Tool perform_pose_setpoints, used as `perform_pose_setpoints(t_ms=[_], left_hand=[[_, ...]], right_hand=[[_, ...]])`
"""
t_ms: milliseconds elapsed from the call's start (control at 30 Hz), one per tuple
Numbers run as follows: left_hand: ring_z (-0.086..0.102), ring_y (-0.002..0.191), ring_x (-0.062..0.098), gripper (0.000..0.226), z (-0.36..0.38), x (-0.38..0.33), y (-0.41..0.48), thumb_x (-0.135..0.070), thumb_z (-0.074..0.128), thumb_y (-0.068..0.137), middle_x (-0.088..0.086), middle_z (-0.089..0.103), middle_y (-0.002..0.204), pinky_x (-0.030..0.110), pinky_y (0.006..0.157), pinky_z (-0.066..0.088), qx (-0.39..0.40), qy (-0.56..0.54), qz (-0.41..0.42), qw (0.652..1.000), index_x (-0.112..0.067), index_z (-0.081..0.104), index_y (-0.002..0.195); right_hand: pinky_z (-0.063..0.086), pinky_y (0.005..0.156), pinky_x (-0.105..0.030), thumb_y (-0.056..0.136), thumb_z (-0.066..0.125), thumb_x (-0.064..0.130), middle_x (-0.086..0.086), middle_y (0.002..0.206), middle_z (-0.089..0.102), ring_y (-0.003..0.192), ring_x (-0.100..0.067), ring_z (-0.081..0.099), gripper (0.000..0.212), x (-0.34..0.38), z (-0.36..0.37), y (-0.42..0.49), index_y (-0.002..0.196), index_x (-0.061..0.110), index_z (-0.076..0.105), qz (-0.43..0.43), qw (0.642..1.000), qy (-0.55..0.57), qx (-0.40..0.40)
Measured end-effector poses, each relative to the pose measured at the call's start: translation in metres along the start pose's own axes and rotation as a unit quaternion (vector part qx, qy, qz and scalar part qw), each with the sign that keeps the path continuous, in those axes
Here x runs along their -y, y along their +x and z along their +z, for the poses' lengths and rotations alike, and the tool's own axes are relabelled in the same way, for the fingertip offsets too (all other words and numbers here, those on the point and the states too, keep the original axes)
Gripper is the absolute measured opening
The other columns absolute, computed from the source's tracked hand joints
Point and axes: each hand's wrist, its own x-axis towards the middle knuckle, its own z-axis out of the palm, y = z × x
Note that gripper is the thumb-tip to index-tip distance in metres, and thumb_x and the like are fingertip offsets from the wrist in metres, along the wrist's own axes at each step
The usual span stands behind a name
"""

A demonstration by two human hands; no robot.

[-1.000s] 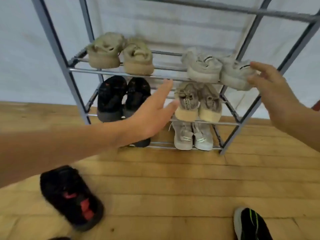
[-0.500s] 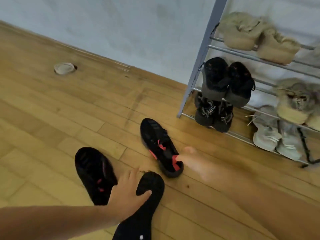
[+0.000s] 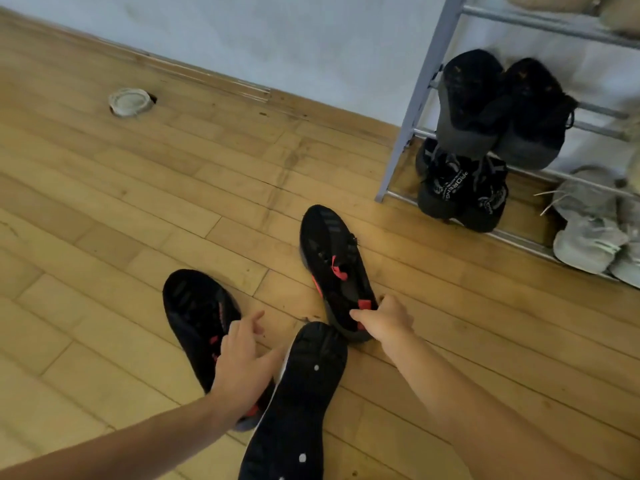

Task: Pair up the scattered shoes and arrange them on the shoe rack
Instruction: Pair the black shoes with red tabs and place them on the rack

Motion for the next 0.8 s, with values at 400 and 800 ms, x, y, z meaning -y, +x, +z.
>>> perform_pose_setpoints(t_ms=[400, 800], left_hand=[[0.016, 0.138, 0.032, 0.083, -0.039, 0.032, 0.018, -0.027, 0.068, 0.081, 0.004, 0.017, 0.15, 0.055, 0.113, 0.024, -0.095, -0.026, -0.145, 0.984, -0.031, 0.018, 0.147], [0.048, 0.124, 0.039, 0.078, -0.039, 0.045, 0.036, 0.004, 0.057, 0.088, 0.02, 0.041, 0.143, 0.051, 0.1, 0.044, -0.143, -0.32, -0.312, 0.883, -0.019, 0.015, 0.15]], right_hand=[[0.048, 0.094, -0.038, 0.079, 0.073, 0.017, -0.01, 0.125, 0.058, 0.114, -0.028, 0.056, 0.049, -0.012, -0.005, 0.007, 0.122, 0.01, 0.051, -0.075, 0.989, 0.11, 0.071], [0.053, 0.087, -0.037, 0.08, 0.073, 0.019, 0.0, 0.105, 0.06, 0.101, -0.022, 0.06, 0.038, -0.022, -0.009, -0.001, 0.113, 0.016, 0.057, -0.117, 0.979, 0.165, 0.025]])
